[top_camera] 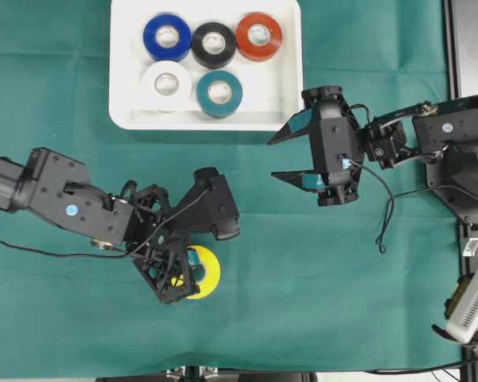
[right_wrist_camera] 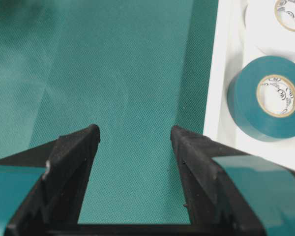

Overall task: Put the tape alternately from left to right into the white case.
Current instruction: 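Move the left gripper down to the yellow roll and grasp it, then carry the yellow roll into the tray beside the red roll, release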

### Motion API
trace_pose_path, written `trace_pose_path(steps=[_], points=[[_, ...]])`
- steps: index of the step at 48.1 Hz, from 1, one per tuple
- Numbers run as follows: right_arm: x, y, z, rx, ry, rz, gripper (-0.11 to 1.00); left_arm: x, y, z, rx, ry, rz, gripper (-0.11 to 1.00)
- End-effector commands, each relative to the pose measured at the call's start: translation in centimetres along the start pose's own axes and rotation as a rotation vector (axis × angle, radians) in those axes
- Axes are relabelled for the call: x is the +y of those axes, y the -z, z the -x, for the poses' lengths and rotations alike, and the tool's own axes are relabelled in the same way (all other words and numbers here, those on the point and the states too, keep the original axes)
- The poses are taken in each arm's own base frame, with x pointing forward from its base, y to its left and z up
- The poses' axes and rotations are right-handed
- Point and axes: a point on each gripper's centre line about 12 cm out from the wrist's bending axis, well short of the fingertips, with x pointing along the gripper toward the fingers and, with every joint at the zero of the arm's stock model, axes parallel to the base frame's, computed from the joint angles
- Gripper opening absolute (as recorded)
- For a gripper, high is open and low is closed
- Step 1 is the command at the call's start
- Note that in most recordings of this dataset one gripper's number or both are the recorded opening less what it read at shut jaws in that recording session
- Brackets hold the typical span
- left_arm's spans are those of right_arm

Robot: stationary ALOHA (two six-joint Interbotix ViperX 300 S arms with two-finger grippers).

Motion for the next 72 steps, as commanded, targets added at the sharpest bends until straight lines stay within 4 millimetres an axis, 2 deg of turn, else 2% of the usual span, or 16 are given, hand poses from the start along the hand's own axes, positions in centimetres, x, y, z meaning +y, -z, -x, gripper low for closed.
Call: trace_pose_path(steps=[1,15,20,32,54,72], points=[[0.1,-0.7,0.4,-0.03,-0.006,0.002,0.64,-1.1,-1.1,3.2,-0.05,0.041,-0.006,-0.03],[0.1,-0.4,0.4,-0.023,-0.006,0.002,0.64,-0.3,-0.8,4.6,-0.015,0.006,-0.003,-0.03],[0.1,-0.4,0.4,-0.025,-0.007,0.002,0.64,0.3,-1.3,5.0,-0.019,-0.005,-0.025,-0.03],[0.1,-0.5,0.4,-0.026,-0.006,-0.001,0.64,3.4,-2.6,5.9,-0.034,-0.043,-0.108,-0.03],[0.1,-0.7,0.4,-0.031,-0.006,-0.004,0.64,10.0,-6.3,7.4,-0.094,-0.116,0.014,-0.03],[0.1,-1.0,0.4,-0.037,-0.006,-0.004,0.64,14.9,-8.7,8.5,-0.143,-0.172,-0.049,-0.03]])
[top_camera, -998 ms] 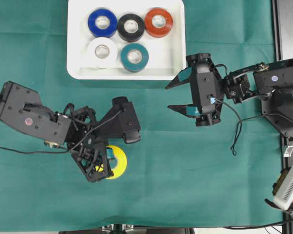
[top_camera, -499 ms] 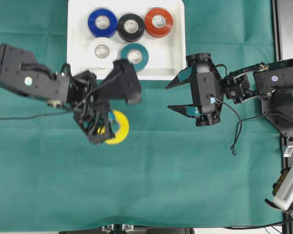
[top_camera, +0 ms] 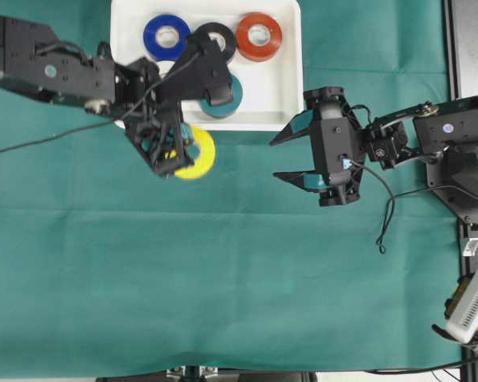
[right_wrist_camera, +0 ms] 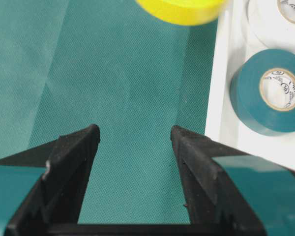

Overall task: Put the tape alternately from left to right into the white case.
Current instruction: 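Carry the yellow roll into the tray beside the red roll, release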

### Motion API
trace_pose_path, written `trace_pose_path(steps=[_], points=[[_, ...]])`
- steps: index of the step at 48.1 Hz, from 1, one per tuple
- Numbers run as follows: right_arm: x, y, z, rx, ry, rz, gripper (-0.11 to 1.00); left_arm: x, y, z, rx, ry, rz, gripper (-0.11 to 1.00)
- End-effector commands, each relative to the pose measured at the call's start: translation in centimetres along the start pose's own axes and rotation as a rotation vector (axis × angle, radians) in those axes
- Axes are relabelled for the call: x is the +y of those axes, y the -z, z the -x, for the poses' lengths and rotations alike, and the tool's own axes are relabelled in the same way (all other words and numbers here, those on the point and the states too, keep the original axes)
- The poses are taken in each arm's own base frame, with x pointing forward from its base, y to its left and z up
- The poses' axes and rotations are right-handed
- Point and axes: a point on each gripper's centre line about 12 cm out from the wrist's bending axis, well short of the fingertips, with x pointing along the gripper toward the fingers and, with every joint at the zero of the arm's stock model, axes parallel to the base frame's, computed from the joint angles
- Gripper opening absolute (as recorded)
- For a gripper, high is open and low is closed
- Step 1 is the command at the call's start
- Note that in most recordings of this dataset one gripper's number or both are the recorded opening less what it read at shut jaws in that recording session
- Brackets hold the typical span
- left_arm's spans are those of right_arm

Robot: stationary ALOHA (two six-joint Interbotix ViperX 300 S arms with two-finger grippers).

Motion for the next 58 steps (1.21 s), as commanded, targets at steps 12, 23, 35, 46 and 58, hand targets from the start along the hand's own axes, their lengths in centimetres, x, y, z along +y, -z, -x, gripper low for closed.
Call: trace_pose_path(steps=[12,23,35,46,58], points=[[0.1,-1.3,0.4,-0.043,-0.006,-0.001,0.64,4.3,-2.5,1.6,-0.099,-0.036,0.029,-0.03],[0.1,-1.3,0.4,-0.045,-0.006,0.0,0.64,4.9,-3.3,1.8,-0.153,-0.034,0.033,-0.03],[0.1,-1.3,0.4,-0.045,-0.006,-0.001,0.64,4.1,-4.0,2.0,-0.212,-0.015,0.016,-0.03],[0.1,-1.3,0.4,-0.043,-0.006,0.0,0.64,3.9,-4.9,1.0,-0.254,-0.006,0.013,-0.03],[0.1,-1.2,0.4,-0.042,-0.006,-0.001,0.64,3.7,-6.3,-1.0,-0.249,-0.009,-0.005,-0.03]])
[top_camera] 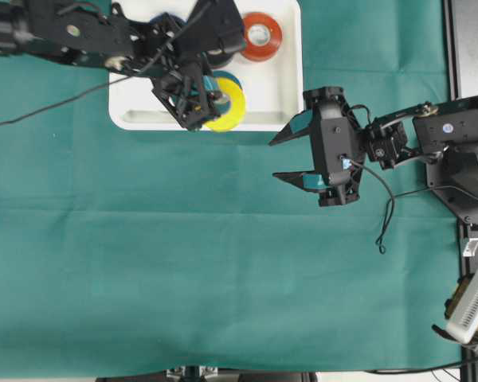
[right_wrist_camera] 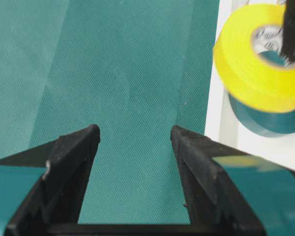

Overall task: Put the tape alternately from left to right into the white case.
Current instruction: 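Carry the yellow roll into the tray beside the red roll, release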

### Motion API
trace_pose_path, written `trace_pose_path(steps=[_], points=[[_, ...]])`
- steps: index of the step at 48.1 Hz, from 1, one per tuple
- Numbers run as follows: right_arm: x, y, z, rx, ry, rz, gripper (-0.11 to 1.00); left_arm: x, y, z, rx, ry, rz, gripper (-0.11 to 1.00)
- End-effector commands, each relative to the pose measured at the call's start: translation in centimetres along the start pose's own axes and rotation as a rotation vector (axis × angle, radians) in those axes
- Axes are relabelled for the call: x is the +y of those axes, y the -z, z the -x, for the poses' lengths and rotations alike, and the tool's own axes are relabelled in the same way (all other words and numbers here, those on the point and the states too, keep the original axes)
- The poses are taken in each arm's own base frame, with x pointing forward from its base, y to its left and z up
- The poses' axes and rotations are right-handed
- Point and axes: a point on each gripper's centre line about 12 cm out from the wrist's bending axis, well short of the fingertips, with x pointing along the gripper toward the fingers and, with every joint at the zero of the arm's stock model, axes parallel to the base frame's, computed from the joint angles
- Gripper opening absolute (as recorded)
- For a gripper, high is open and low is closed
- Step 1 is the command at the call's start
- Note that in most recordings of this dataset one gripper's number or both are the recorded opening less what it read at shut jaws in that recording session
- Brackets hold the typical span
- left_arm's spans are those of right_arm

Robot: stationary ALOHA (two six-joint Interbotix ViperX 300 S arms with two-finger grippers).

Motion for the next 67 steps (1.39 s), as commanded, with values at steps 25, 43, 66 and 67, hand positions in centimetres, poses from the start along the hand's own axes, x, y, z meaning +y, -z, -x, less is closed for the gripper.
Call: trace_pose_path(steps=[25,43,66,67], points=[[0.1,-1.0,0.4,-0.037,-0.006,-0.001,0.64,-0.8,-4.3,-0.3,-0.221,0.036,-0.04,-0.03],[0.1,-1.1,0.4,-0.041,-0.008,-0.001,0.64,-0.1,-4.5,-1.5,-0.268,0.033,-0.033,-0.03],[0.1,-1.0,0.4,-0.038,-0.008,-0.003,0.64,-0.7,-4.8,-1.0,-0.283,0.035,-0.093,0.05],[0.1,-1.0,0.4,-0.038,-0.008,-0.003,0.64,-0.7,-4.8,-0.9,-0.283,0.035,-0.093,0.09]])
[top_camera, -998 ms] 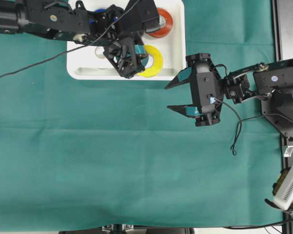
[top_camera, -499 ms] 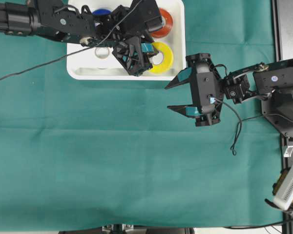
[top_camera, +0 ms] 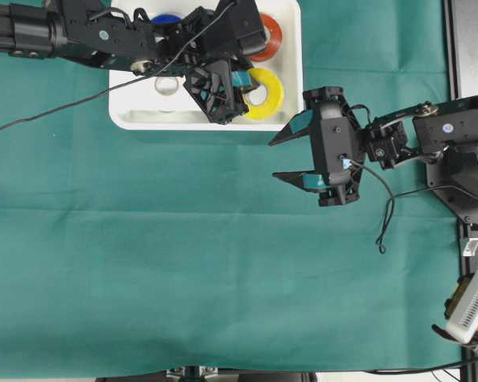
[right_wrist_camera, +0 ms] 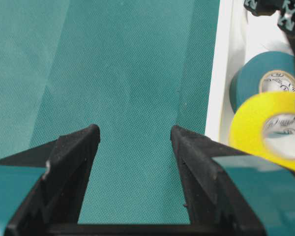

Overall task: Put the tape alternately from left to right into the white case.
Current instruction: 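Carry the yellow roll into the tray beside the red roll, release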

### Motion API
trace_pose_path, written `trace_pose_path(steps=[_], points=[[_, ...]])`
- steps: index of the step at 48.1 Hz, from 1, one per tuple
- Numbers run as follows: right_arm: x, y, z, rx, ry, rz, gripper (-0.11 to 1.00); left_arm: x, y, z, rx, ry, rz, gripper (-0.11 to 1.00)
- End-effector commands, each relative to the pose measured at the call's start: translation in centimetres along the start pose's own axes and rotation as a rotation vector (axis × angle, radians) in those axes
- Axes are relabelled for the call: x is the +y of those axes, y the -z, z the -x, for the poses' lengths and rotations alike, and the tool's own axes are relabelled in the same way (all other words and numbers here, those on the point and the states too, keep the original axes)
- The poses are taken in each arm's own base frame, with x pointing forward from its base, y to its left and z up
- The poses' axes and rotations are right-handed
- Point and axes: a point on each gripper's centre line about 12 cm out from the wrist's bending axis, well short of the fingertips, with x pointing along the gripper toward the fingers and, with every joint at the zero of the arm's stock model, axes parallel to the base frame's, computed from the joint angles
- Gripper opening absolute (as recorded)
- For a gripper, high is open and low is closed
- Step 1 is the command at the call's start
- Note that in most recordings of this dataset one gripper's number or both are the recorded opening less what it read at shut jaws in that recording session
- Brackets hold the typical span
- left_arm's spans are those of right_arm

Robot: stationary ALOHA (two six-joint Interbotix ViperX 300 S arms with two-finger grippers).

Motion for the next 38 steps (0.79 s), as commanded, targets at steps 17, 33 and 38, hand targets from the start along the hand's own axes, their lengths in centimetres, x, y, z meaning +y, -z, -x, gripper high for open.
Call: trace_pose_path(steps=[17,33,38], points=[[0.1,-1.1,0.4,-0.04,-0.007,-0.003,0.64,-1.0,-3.1,3.1,-0.097,0.021,-0.012,0.67],[0.1,-0.9,0.3,-0.035,-0.007,-0.003,0.64,-3.2,-2.6,5.6,-0.105,0.06,-0.04,0.66],[0.1,-0.9,0.4,-0.035,-0.007,-0.001,0.64,-4.0,-2.1,6.5,-0.102,0.074,-0.051,0.66]])
